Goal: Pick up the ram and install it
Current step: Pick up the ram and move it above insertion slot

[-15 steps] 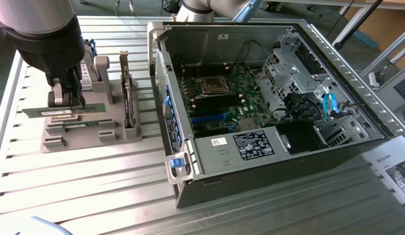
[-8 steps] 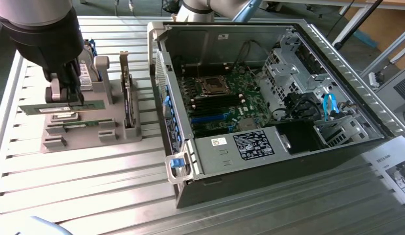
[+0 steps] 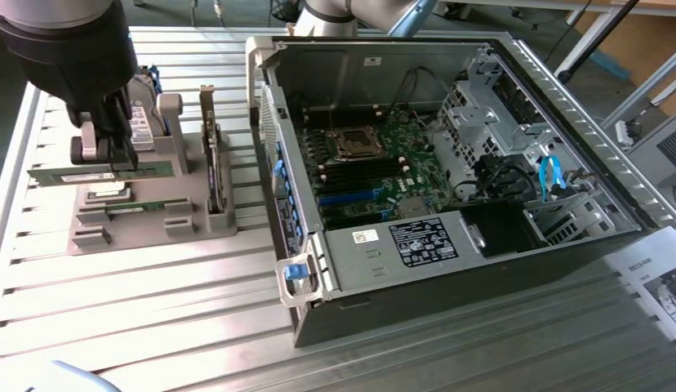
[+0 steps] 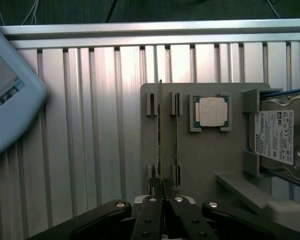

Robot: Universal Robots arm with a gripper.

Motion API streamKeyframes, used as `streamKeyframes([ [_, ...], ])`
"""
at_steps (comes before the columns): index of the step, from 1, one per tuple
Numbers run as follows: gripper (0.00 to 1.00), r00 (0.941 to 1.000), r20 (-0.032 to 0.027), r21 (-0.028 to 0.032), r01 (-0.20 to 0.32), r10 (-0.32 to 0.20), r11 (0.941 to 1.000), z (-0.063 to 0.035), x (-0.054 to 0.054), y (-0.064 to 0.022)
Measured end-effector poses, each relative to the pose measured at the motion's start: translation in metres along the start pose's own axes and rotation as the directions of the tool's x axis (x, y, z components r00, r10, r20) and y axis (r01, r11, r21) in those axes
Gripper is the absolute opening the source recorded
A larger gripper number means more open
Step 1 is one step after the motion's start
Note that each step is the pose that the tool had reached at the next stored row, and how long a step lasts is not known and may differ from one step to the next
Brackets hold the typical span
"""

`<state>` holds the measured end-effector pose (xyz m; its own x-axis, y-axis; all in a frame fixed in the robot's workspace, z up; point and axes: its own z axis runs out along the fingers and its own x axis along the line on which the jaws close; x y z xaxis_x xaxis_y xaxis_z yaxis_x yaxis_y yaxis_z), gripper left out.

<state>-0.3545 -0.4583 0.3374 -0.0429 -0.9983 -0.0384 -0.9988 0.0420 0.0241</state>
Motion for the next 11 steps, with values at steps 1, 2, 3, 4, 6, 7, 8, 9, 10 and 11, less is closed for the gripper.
streamKeyframes([
  [1, 0.12, 1.0000, 0.0000, 0.0000, 0.000, 0.000, 1.0000, -0.0012, 0.000, 0.0000],
  [2, 0.12, 1.0000, 0.0000, -0.0001, 0.000, 0.000, 1.0000, -0.0025, 0.000, 0.0000],
  [3, 0.12, 1.0000, 0.0000, -0.0001, 0.000, 0.000, 1.0000, -0.0037, 0.000, 0.0000],
  [4, 0.12, 1.0000, 0.0000, 0.0000, 0.000, 0.000, 1.0000, -0.0049, 0.000, 0.0000],
  [6, 0.12, 1.0000, 0.0000, 0.0000, 0.000, 0.000, 1.0000, -0.0073, 0.000, 0.0000],
  [7, 0.12, 1.0000, 0.0000, 0.0000, 0.000, 0.000, 1.0000, -0.0085, 0.000, 0.0000],
  [8, 0.12, 1.0000, 0.0000, 0.0000, 0.000, 0.000, 1.0000, -0.0096, 0.000, 0.0000],
  [9, 0.12, 1.0000, 0.0000, 0.0000, 0.000, 0.000, 1.0000, -0.0109, 0.000, 0.0001],
  [10, 0.12, 1.0000, 0.0001, 0.0000, 0.000, 0.000, 1.0000, -0.0123, 0.000, 0.0001],
  [11, 0.12, 1.0000, 0.0000, 0.0000, 0.000, 0.000, 1.0000, -0.0136, -0.001, 0.0001],
])
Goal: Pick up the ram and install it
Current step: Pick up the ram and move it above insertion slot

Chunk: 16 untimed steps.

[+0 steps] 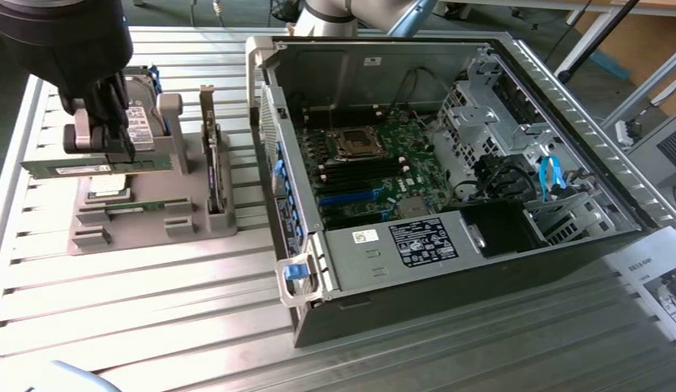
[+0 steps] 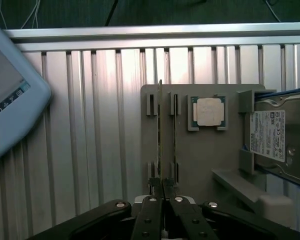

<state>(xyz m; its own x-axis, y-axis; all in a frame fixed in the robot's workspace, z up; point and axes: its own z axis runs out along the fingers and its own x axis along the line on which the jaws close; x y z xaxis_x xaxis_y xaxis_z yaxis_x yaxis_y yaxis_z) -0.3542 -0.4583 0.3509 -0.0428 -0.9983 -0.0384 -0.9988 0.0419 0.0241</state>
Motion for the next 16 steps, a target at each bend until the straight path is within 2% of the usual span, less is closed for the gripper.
streamKeyframes([
  [16, 0.12, 1.0000, 0.0000, 0.0000, 0.000, 0.000, 1.0000, -0.0228, -0.001, 0.0000],
])
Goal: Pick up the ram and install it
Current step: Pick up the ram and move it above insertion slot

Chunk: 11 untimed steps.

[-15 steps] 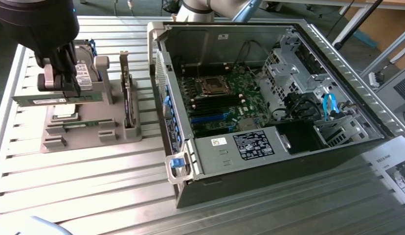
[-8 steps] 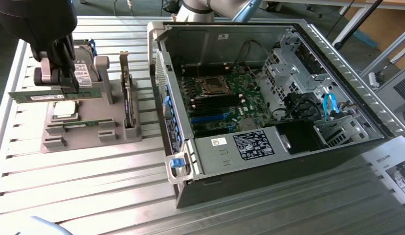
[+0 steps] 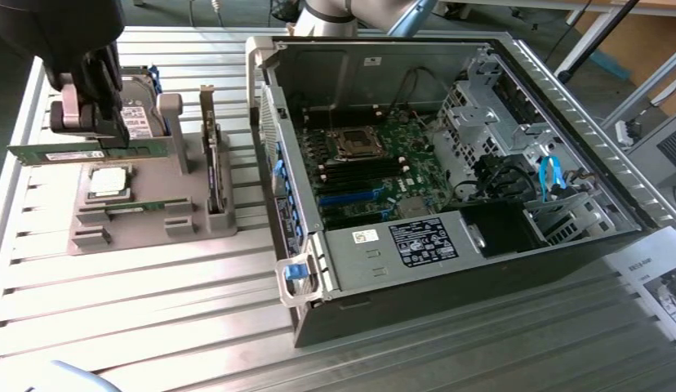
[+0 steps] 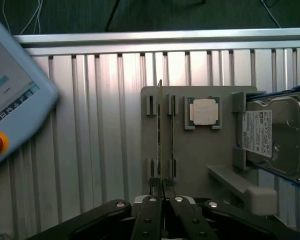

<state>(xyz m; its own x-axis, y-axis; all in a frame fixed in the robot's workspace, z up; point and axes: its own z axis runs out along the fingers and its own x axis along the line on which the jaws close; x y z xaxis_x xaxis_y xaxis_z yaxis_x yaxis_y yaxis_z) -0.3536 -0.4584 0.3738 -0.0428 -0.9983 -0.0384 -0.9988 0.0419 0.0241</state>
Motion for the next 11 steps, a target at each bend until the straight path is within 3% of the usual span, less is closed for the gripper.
streamKeyframes([
  [11, 0.12, 1.0000, 0.0000, 0.0000, 0.000, 0.000, 1.0000, -0.0141, -0.001, -0.0002],
])
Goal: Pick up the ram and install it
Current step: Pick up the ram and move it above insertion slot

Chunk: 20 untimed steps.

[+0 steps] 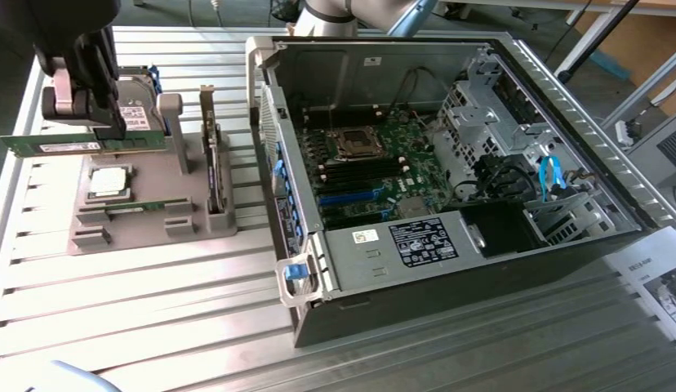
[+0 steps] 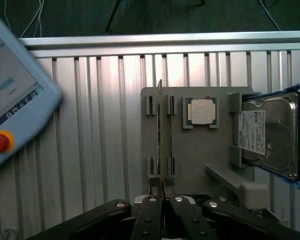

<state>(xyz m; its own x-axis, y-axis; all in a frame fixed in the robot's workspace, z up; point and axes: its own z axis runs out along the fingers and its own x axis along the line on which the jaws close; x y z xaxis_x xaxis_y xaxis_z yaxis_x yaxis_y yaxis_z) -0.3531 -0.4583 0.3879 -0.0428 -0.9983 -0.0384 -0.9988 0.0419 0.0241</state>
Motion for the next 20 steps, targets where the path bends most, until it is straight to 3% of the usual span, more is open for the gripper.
streamKeyframes([
  [6, 0.12, 1.0000, 0.0000, 0.0000, 0.000, 0.000, 1.0000, -0.0066, 0.000, -0.0001],
  [11, 0.12, 1.0000, 0.0000, 0.0000, 0.000, 0.000, 1.0000, -0.0178, -0.001, -0.0003],
  [20, 0.12, 1.0000, -0.0003, -0.0004, 0.000, 0.000, 1.0000, -0.0185, -0.001, -0.0016],
])
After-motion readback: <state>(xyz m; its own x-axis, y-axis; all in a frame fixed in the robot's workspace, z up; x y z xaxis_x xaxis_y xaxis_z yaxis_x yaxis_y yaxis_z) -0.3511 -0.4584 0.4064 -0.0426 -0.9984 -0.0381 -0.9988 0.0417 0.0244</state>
